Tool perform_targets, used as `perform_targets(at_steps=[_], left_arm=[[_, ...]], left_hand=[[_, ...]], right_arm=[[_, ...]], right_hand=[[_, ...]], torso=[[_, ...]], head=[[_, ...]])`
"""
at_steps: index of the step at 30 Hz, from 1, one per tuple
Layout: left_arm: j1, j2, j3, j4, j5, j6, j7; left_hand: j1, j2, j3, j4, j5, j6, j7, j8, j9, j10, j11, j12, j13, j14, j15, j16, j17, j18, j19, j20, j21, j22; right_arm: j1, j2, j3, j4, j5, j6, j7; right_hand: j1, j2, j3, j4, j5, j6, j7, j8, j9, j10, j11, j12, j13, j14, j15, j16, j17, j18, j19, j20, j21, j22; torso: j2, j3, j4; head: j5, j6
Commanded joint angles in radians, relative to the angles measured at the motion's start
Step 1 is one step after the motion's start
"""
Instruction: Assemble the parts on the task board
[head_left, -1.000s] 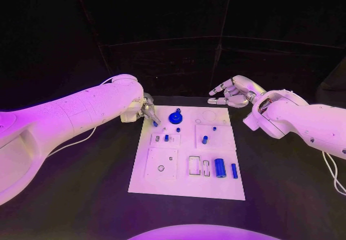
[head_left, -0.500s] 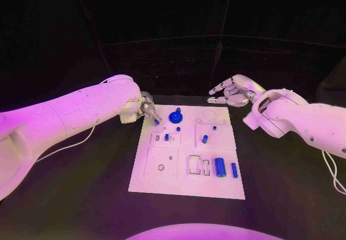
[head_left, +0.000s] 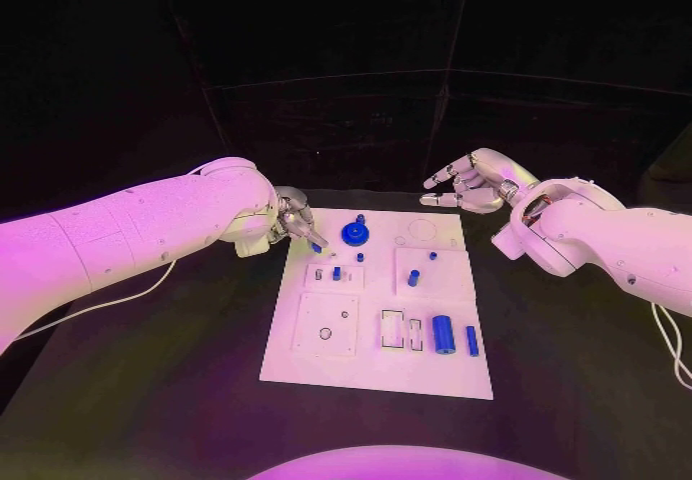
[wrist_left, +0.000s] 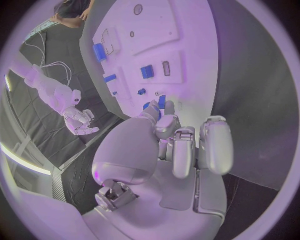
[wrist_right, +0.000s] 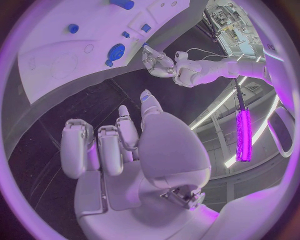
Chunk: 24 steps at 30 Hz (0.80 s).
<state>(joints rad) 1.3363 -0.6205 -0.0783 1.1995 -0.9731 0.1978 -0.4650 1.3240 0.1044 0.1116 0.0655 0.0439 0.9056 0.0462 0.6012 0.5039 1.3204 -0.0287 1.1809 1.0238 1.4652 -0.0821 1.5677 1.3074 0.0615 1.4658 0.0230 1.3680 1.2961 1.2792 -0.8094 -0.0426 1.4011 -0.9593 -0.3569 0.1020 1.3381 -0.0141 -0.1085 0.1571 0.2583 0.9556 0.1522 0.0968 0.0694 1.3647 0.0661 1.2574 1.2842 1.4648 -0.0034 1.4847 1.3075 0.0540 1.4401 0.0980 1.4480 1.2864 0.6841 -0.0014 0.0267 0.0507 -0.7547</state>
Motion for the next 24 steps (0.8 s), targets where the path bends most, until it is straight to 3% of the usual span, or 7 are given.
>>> perform_targets(at_steps=[1,8,16,19,24], left_arm=[[-0.002,-0.026,-0.010,0.048,-0.028,-0.083,0.036],[-0.023,-0.072,-0.026,0.125,-0.076,-0.126,0.032],[-0.047,-0.082,-0.031,0.161,-0.088,-0.158,0.016],[-0.052,-0.086,-0.031,0.171,-0.089,-0.160,0.008],[-0.056,-0.090,-0.031,0.178,-0.089,-0.154,-0.004]], left_hand=[[-0.012,-0.011,0.137,-0.117,0.004,-0.002,-0.007,0.007,0.048,0.007,-0.005,-0.006,-0.002,0.106,-0.008,0.003,0.263,-0.001,0.006,-0.007,0.005,0.003],[-0.042,-0.039,0.206,-0.127,0.004,-0.001,-0.008,0.011,0.055,0.013,-0.005,-0.006,-0.004,0.106,-0.008,0.003,0.263,-0.001,0.008,-0.007,0.007,0.007],[-0.060,-0.053,0.245,-0.130,0.004,0.001,-0.008,0.013,0.059,0.016,-0.006,-0.006,-0.005,0.106,-0.008,0.003,0.263,-0.001,0.008,-0.007,0.006,0.008],[-0.078,-0.066,0.281,-0.131,0.004,0.001,-0.008,0.016,0.064,0.017,-0.006,-0.007,-0.007,0.106,-0.009,0.003,0.263,-0.001,0.008,-0.007,0.005,0.007],[-0.078,-0.066,0.281,-0.131,0.004,0.001,-0.008,0.016,0.064,0.017,-0.006,-0.007,-0.007,0.106,-0.009,0.003,0.263,-0.001,0.008,-0.007,0.005,0.007]], right_arm=[[0.002,-0.001,0.001,-0.001,-0.001,-0.001,0.012],[0.002,-0.001,0.001,-0.001,-0.001,-0.004,0.014],[0.002,0.002,0.001,-0.003,0.000,-0.001,0.017],[0.002,0.004,0.001,-0.004,0.000,0.000,0.018],[0.002,0.004,0.001,-0.005,0.000,0.000,0.018]], right_hand=[[0.003,0.005,-0.006,-0.003,0.007,0.001,0.000,0.005,-0.001,-0.009,-0.001,-0.003,-0.002,0.065,-0.008,-0.009,0.080,0.005,-0.007,-0.003,-0.007,-0.003],[0.003,0.005,-0.006,-0.003,0.007,0.001,0.000,0.005,-0.001,-0.010,-0.001,-0.004,-0.003,0.065,-0.008,-0.009,0.079,0.005,-0.007,-0.003,-0.008,-0.005],[0.003,0.005,-0.006,-0.003,0.007,0.001,0.000,0.005,-0.001,-0.010,-0.001,-0.004,-0.003,0.065,-0.008,-0.009,0.079,0.005,-0.007,-0.003,-0.008,-0.005],[0.003,0.006,-0.006,-0.003,0.007,0.001,0.000,0.005,-0.001,-0.009,-0.001,-0.004,-0.002,0.065,-0.008,-0.009,0.079,0.005,-0.007,-0.003,-0.008,-0.004],[0.003,0.006,-0.006,-0.003,0.007,0.001,0.000,0.005,-0.001,-0.009,-0.001,-0.004,-0.002,0.065,-0.008,-0.009,0.079,0.005,-0.007,-0.003,-0.008,-0.004]], torso=[[0.000,-0.0009,0.0024],[0.000,-0.0012,-0.0007],[0.001,-0.0017,-0.0035],[0.001,-0.0006,-0.0040],[0.002,-0.0004,-0.0029]], head=[[0.001,0.000],[0.011,0.000],[0.010,0.001],[0.010,0.001],[0.010,-0.002]])
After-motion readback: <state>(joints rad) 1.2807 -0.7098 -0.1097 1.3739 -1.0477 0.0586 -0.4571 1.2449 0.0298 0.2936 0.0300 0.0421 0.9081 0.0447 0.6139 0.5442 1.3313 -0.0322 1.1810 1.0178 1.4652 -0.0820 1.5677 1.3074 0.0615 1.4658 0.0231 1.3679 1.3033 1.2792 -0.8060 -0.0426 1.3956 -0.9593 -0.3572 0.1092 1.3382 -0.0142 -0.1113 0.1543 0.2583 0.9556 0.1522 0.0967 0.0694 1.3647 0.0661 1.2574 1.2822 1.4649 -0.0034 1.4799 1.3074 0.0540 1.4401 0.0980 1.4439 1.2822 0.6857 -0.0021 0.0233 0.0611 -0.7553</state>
